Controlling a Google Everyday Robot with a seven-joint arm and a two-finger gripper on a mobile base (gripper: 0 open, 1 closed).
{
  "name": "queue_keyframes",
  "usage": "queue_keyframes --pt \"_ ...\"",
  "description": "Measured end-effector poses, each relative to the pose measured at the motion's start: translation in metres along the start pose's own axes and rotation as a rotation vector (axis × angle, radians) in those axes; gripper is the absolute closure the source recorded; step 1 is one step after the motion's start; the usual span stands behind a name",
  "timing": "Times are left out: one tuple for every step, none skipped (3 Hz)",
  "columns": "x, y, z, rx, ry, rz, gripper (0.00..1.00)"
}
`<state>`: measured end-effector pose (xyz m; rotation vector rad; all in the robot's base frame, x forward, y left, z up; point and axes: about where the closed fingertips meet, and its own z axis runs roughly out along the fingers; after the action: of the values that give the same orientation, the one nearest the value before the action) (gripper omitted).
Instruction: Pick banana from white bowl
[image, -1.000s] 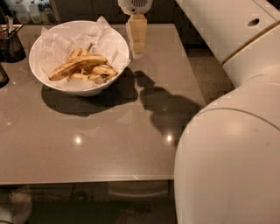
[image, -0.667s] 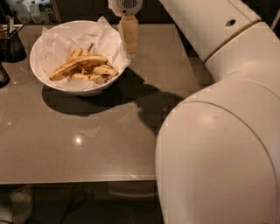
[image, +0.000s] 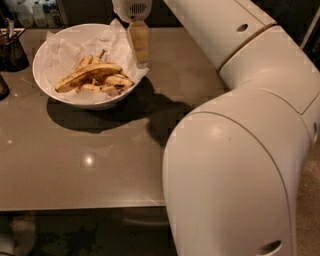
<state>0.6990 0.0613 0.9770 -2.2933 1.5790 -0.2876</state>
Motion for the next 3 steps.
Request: queue_keyframes --pt "-0.023 -0.002 0.01 -0.025 0.005 -0.074 0.0" --pt "-0.047 -0.002 0.027 -0.068 -0.038 -0.113 0.0" --pt "-0.064 -0.002 0.043 -0.105 -0.085 -0.127 0.0"
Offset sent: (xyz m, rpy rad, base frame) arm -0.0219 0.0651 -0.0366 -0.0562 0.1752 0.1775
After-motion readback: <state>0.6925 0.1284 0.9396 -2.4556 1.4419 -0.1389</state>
